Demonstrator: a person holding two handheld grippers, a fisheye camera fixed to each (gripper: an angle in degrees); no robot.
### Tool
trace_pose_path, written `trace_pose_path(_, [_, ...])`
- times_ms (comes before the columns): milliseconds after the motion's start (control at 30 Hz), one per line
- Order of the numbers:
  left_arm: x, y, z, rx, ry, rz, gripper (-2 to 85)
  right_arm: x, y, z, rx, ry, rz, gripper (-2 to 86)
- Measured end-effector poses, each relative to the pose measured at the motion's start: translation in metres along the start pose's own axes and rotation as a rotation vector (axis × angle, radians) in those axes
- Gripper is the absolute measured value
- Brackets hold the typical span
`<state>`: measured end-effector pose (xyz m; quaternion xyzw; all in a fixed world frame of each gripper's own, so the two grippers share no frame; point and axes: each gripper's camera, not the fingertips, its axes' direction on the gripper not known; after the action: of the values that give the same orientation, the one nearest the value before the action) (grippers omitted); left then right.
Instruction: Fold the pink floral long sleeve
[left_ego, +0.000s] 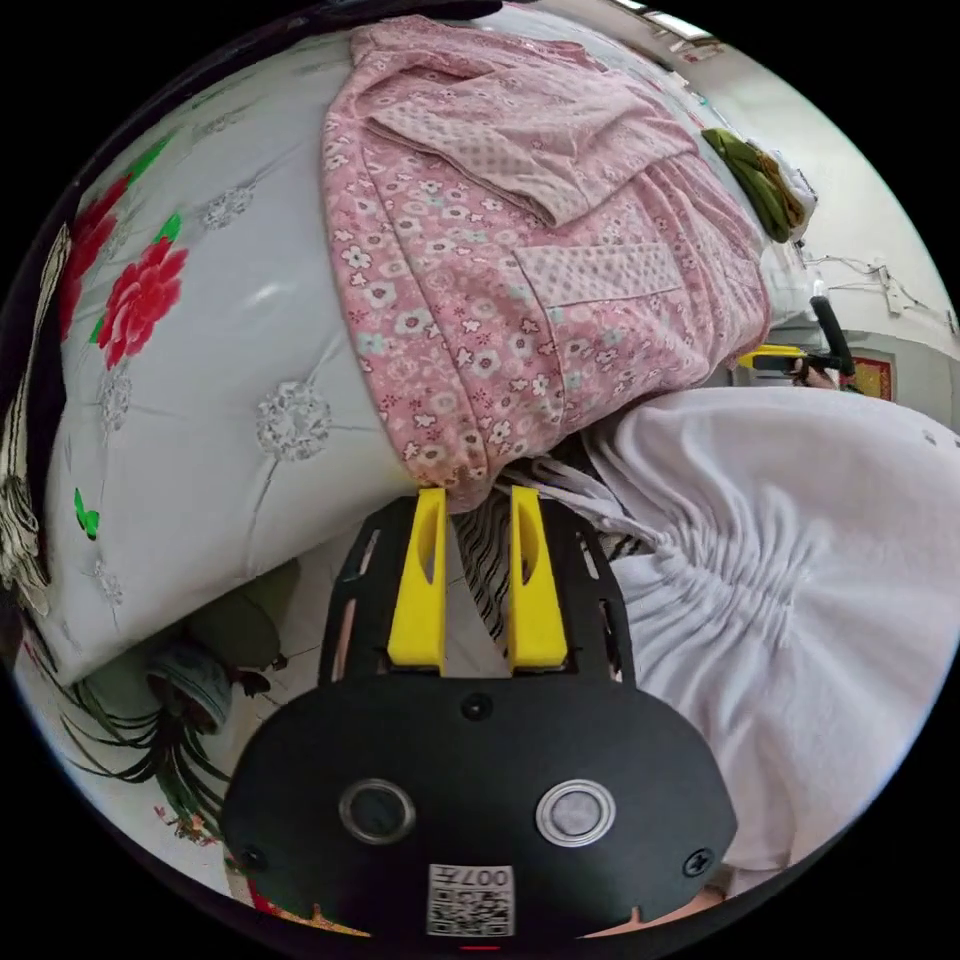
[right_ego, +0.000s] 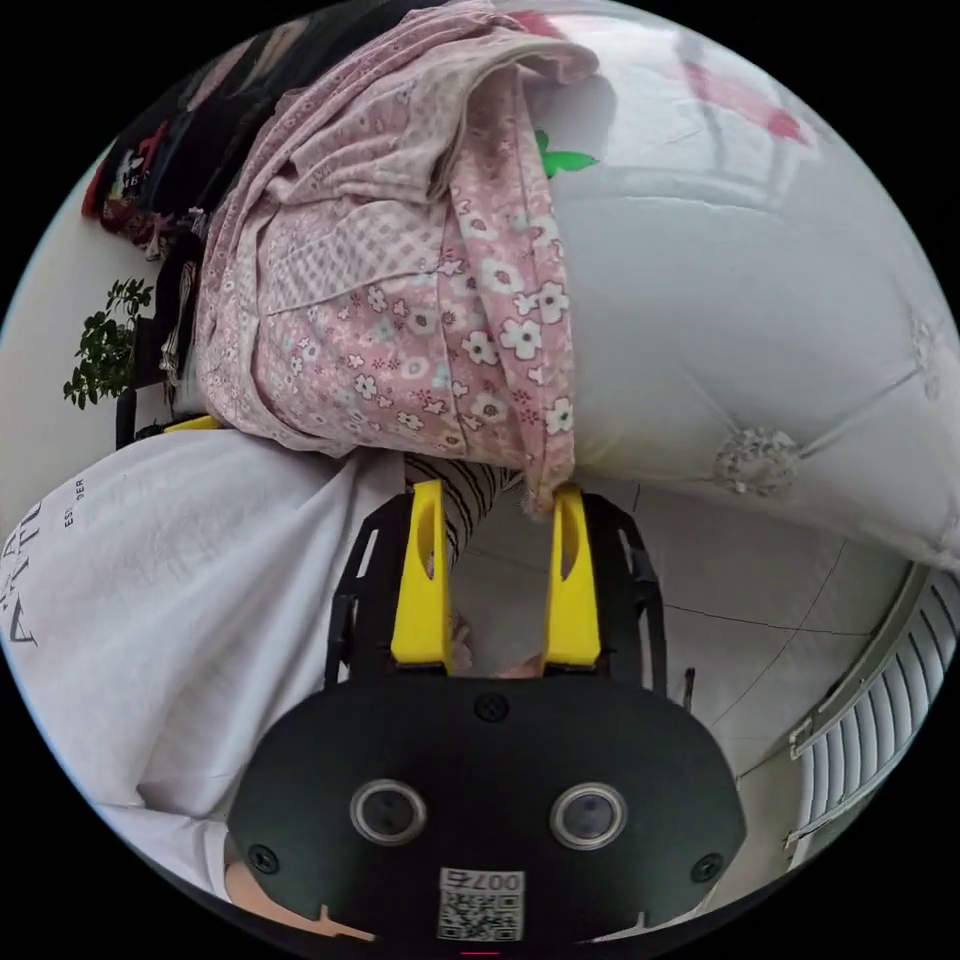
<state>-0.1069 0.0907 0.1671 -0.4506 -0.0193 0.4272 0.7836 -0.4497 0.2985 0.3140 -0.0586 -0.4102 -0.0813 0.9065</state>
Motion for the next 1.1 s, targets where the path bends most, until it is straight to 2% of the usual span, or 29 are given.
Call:
trace_pose_path(67, [0.009,-0.006,-0.004,-0.01,-0.073,0.081,0.4,-0.002,-0.007,-0.005,-0.042,0.056,-0.054,2.4])
trace_pose_path(133, [0.007,-0.011,-0.013,-0.005,-0.014,0.139,-0.4,-0.004,-0.004,-0.015,-0.043,0.069,-0.129,0.8])
trace_pose_path(233, [-0.017,-0.018,-0.04,0.061,0.209,0.148,-0.8,0.001,-0.001,-0.044,-0.018,-0.082,-0.202,-0.2])
trace_pose_path(300, [-0.044,-0.024,-0.078,0.186,0.482,0.178,-0.9,0.004,-0.003,-0.071,0.039,-0.202,-0.24,-0.4])
trace_pose_path(433, [-0.089,-0.051,-0.159,0.439,0.621,0.26,-0.8,0.016,-0.041,-0.163,0.245,-0.441,-0.302,-0.3])
trace_pose_path(533, [-0.145,-0.099,-0.221,0.65,0.695,0.163,-0.5,0.035,-0.095,-0.236,0.433,-0.59,-0.245,0.1])
trace_pose_path(600, [-0.2,-0.14,-0.245,0.803,0.764,-0.114,1.2,0.045,-0.126,-0.273,0.578,-0.623,-0.198,0.9])
trace_pose_path(667, [-0.225,-0.16,-0.252,0.899,0.747,-0.295,4.2,0.057,-0.159,-0.298,0.687,-0.548,-0.075,2.8])
trace_pose_path(767, [-0.234,-0.179,-0.249,0.916,0.663,-0.464,8.4,0.066,-0.177,-0.289,0.703,-0.515,0.018,4.9])
trace_pose_path(833, [-0.23,-0.178,-0.24,0.905,0.584,-0.484,8.6,0.072,-0.174,-0.269,0.695,-0.51,0.031,6.1])
trace_pose_path(1000, [-0.206,-0.156,-0.178,0.685,0.375,-0.478,9.7,0.101,-0.114,-0.205,0.688,-0.436,0.201,8.7])
trace_pose_path(1100, [-0.19,-0.139,-0.148,0.623,0.377,-0.49,10.6,0.122,-0.065,-0.169,0.7,-0.475,0.369,9.5])
